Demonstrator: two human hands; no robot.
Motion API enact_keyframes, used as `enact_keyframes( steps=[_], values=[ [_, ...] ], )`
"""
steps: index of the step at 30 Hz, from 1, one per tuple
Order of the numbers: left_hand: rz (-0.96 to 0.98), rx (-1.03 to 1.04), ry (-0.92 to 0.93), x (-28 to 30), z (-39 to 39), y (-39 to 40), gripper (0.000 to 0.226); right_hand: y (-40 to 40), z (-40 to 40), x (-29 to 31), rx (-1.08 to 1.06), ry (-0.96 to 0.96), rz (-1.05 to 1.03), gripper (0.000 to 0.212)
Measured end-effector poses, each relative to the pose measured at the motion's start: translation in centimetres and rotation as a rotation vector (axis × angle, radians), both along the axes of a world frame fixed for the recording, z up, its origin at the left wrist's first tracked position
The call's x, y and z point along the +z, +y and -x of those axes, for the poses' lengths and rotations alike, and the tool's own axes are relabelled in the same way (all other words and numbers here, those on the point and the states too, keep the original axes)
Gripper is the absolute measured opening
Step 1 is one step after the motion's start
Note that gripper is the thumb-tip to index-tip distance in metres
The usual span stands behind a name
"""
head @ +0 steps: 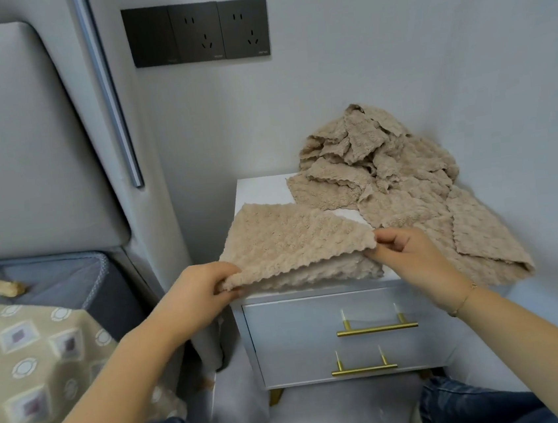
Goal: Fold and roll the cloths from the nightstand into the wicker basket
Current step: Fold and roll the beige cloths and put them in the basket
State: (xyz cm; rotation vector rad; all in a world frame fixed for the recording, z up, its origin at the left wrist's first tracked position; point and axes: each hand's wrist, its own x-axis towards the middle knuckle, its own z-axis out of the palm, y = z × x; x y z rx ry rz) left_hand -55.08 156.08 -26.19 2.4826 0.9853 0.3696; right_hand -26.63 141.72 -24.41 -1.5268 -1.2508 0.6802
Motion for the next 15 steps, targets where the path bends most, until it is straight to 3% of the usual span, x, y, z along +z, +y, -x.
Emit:
enact_keyframes(
  steps=[3, 9, 12, 15],
  values=[
    [0.117, 0.010, -0.031, 1.7, 1.3, -0.9, 0.002, -0.5, -0.6, 0.2, -0.038, 0.079, 0.037, 0.016],
    [0.493, -0.053, -0.217, 4.5, 2.2, -2.3, 0.015, -1.6, -2.4, 0.5, 0.035, 0.211, 0.181, 0.018],
    [0.656, -0.023, -0.415, 5.5, 1.8, -2.0, 0.025, -1.4, -3.5, 0.1, -0.013, 0.240, 0.193, 0.043],
    [0.798, 0.153, -0.651, 5.5, -0.1, -0.5, 0.038, -0.7, -4.3, -0.3, -0.063, 0.286, 0.189, 0.037]
  ],
)
